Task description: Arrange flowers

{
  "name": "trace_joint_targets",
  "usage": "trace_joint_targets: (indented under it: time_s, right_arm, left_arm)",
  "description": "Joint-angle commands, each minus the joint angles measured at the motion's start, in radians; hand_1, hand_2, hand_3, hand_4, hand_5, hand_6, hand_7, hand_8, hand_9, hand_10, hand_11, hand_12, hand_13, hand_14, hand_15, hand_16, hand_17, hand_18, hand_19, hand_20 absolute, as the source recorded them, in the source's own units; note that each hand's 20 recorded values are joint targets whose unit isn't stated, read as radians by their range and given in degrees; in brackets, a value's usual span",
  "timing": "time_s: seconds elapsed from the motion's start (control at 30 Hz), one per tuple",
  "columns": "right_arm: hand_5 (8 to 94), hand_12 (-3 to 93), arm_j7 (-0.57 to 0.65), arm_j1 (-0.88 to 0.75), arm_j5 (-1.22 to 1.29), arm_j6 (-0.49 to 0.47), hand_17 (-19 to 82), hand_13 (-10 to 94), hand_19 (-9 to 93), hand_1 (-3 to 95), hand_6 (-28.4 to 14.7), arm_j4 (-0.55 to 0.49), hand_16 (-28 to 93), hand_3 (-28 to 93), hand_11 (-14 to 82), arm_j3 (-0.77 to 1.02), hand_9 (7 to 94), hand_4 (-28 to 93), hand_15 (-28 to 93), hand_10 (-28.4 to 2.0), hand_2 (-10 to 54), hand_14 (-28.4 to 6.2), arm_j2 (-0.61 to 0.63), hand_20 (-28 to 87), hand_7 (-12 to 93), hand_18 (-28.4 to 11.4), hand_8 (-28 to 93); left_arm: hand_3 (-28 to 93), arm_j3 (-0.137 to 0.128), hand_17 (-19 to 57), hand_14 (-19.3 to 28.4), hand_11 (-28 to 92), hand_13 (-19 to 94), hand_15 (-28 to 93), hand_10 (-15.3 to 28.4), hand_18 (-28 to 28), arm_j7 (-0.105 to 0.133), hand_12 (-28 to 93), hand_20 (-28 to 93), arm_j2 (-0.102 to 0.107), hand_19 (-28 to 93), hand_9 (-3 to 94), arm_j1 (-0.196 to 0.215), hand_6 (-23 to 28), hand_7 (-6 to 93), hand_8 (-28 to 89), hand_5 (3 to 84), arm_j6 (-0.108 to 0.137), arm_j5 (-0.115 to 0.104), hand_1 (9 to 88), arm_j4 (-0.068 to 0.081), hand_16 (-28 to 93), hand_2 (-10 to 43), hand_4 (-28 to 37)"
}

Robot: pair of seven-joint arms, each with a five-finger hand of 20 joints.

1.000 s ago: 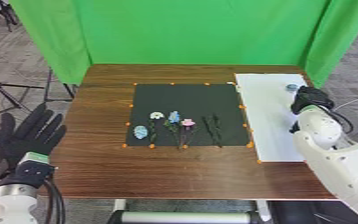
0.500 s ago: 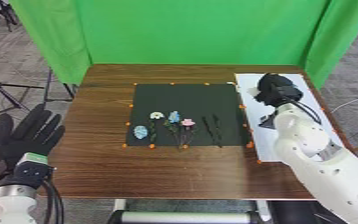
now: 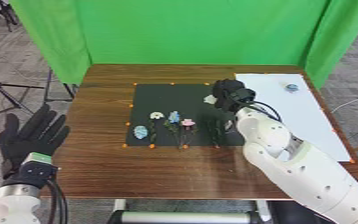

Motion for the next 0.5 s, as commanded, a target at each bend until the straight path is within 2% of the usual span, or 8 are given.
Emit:
trace_joint_targets:
  time_s: [0.03, 0.13, 0.2, 0.23, 0.27, 0.33, 0.43, 0.5]
  right_arm:
    - [73.1, 42.2, 0.001, -0.007, -0.03, -0.018, 36, 71, 88, 60.7, -0.2, 0.01, 45, 73, 11.1, -0.003, 85.1, -28, 50, -8.5, -9.5, -5.0, 0.007, 45, 37, -22.9, 4]
    - [71.2, 39.2, 0.007, -0.018, 0.009, -0.044, 35, 70, 87, 58.9, -0.4, 0.001, 44, 71, 9.2, 0.01, 83.1, -28, 50, -8.8, -9.5, -6.0, 0.007, 44, 36, -23.2, 2]
    - [70.0, 37.3, 0.006, -0.023, 0.003, -0.042, 35, 69, 86, 58.0, -0.5, -0.001, 43, 71, 8.4, 0.013, 81.7, -28, 51, -9.0, -9.5, -6.2, 0.004, 44, 35, -23.3, 1]
    - [69.5, 36.6, 0.008, -0.028, 0.007, -0.041, 35, 68, 86, 57.8, -0.6, -0.004, 43, 71, 8.0, 0.015, 81.0, -28, 51, -9.1, -9.5, -6.2, 0.004, 44, 35, -23.3, 0]
    - [69.3, 36.3, 0.006, -0.029, 0.003, -0.045, 35, 68, 86, 57.6, -0.7, -0.009, 43, 71, 7.8, 0.016, 80.7, -28, 51, -9.0, -9.5, -6.3, 0.008, 44, 35, -23.3, 0]
    - [69.0, 35.7, 0.001, -0.034, 0.0, -0.049, 34, 68, 86, 57.5, -0.7, -0.019, 42, 71, 7.4, 0.019, 80.3, -28, 50, -9.2, -9.5, -6.2, 0.011, 44, 35, -23.3, 0]
    - [68.7, 35.1, 0.007, -0.034, 0.029, -0.057, 34, 68, 85, 57.1, -0.8, -0.028, 42, 71, 7.3, 0.019, 79.5, -28, 50, -9.3, -9.5, -6.3, 0.012, 43, 34, -23.3, 0]
    - [68.0, 32.2, 0.007, -0.037, 0.026, -0.064, 34, 67, 85, 56.4, -1.3, -0.033, 41, 70, 10.1, 0.023, 77.4, -28, 51, -10.1, -9.5, -6.8, 0.011, 43, 34, -23.4, 0]
  left_arm:
    - [69, -0.017, -5.4, 13.6, 23, 21, 36, 13.4, 12.3, -0.018, 8, 9, -0.005, 28, 30.3, 0.007, 6.8, 14.8, -9, 39.3, -0.001, 0.007, 25.3, 0.0, -9, 12.6, -28.3]
    - [69, -0.016, -5.5, 13.5, 23, 20, 35, 13.5, 12.3, -0.036, 8, 9, -0.008, 28, 30.3, -0.005, 6.8, 14.8, -9, 39.3, 0.027, 0.006, 25.4, 0.0, -9, 12.7, -28.3]
    - [69, -0.02, -5.4, 13.3, 23, 19, 35, 13.4, 12.3, -0.026, 8, 9, -0.007, 28, 30.1, 0.009, 6.9, 14.7, -9, 39.3, 0.019, 0.0, 25.5, -0.006, -9, 12.7, -28.3]
    - [69, -0.023, -5.4, 13.1, 23, 18, 35, 13.4, 12.2, -0.041, 8, 9, -0.01, 28, 29.9, 0.003, 6.9, 14.7, -9, 39.2, 0.018, 0.009, 25.6, -0.003, -9, 12.7, -28.3]
    - [69, -0.025, -5.4, 13.1, 23, 18, 35, 13.4, 12.2, -0.039, 8, 9, -0.009, 28, 29.8, 0.006, 6.9, 14.6, -9, 39.2, 0.02, 0.006, 25.7, -0.005, -9, 12.7, -28.3]
    - [69, -0.021, -5.5, 13.0, 23, 18, 35, 13.4, 12.2, -0.03, 8, 9, -0.007, 28, 29.7, 0.001, 6.9, 14.6, -9, 39.2, 0.023, -0.001, 25.9, -0.003, -9, 12.8, -28.3]
    - [69, -0.017, -5.5, 13.0, 23, 18, 35, 13.3, 12.2, 0.006, 8, 9, -0.002, 29, 29.0, -0.002, 6.9, 14.6, -9, 39.1, -0.001, -0.054, 26.1, 0.002, -9, 12.0, -28.3]
    - [70, -0.013, -5.6, 13.2, 23, 18, 36, 13.2, 12.2, 0.012, 8, 9, 0.001, 29, 28.7, -0.003, 6.9, 14.6, -9, 39.0, 0.004, -0.043, 26.7, 0.003, -9, 11.0, -28.3]
